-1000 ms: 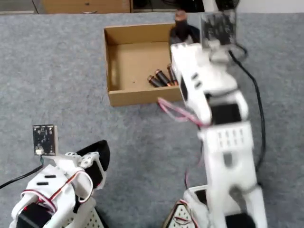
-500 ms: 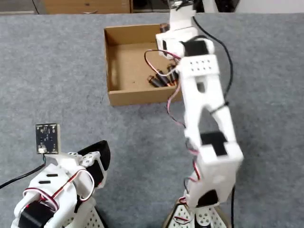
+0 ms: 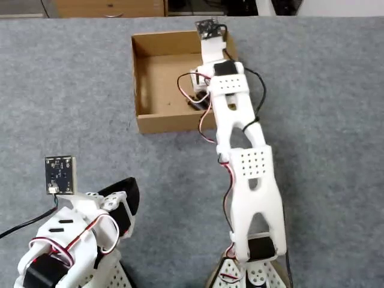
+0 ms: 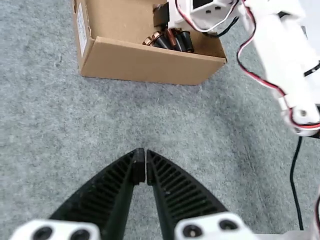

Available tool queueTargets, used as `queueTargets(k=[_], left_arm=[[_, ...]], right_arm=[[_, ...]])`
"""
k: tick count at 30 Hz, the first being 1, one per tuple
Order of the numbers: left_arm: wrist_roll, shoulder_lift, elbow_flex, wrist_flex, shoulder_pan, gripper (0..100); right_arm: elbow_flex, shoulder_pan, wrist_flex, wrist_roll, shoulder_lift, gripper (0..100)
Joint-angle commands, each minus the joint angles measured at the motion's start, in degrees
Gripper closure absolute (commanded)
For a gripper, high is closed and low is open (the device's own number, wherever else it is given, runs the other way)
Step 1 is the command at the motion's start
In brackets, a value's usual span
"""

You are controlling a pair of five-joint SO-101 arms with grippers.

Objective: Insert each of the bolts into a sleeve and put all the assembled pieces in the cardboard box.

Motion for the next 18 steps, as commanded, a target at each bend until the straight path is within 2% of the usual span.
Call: queueTargets(k=[1, 3, 5, 12, 18], left_arm=[[0.1, -0.3, 0.0, -0.4, -0.1, 98], [0.1, -0.3, 0.0, -0.4, -0.1, 98], [0.1, -0.3, 0.0, -0.4, -0.1, 98], [0.1, -0.3, 0.0, -0.2, -0.2, 98], [0.1, -0.3, -0.4, 0.0, -0.5, 98]], right_arm=[[-8.9, -0.7, 6.4, 0.8, 1.9, 87.8], [-13.1, -0.7, 9.5, 0.6, 3.3, 79.7], [-18.0, -0.6, 12.6, 0.6, 4.0, 75.7], [-38.6, -0.6, 25.3, 0.6, 3.8, 75.9], [-37.6, -0.6, 39.9, 0.5, -10.8, 75.9]])
